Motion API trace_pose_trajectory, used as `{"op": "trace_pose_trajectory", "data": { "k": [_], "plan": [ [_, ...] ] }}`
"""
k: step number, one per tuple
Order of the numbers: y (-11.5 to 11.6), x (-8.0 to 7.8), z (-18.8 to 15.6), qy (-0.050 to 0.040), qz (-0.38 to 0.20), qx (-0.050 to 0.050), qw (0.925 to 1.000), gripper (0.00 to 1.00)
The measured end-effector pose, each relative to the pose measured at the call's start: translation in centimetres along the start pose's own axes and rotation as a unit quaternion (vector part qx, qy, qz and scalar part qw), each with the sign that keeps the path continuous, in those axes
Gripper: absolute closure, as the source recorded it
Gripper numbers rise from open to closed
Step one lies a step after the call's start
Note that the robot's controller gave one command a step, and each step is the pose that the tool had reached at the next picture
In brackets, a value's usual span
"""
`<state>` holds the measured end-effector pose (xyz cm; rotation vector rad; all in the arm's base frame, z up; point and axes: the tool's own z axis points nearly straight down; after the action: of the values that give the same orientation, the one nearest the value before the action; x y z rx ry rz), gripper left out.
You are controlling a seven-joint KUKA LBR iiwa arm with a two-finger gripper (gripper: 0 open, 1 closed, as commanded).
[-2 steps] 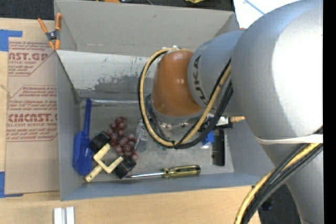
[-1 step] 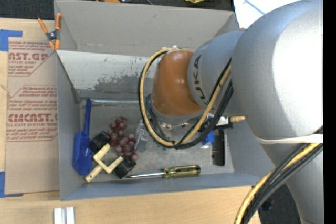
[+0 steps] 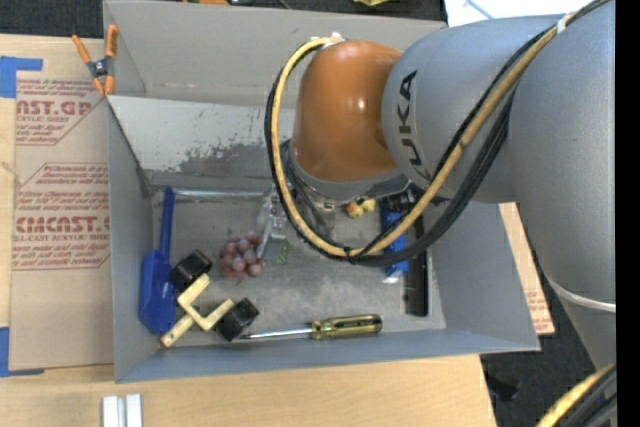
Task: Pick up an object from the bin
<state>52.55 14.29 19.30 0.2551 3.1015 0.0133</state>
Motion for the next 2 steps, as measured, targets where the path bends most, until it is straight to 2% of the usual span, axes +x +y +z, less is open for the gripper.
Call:
{"op": "trace_pose_trajectory", "data": {
  "k": [1,2],
  "plan": [
    [-3.0,-0.8,1.4,0.0085,0.008,0.006,0.9999,1.00],
    [-1.1,-0.6,3.5,0.0050,0.024,0.003,0.9997,1.00]
  ]
}}
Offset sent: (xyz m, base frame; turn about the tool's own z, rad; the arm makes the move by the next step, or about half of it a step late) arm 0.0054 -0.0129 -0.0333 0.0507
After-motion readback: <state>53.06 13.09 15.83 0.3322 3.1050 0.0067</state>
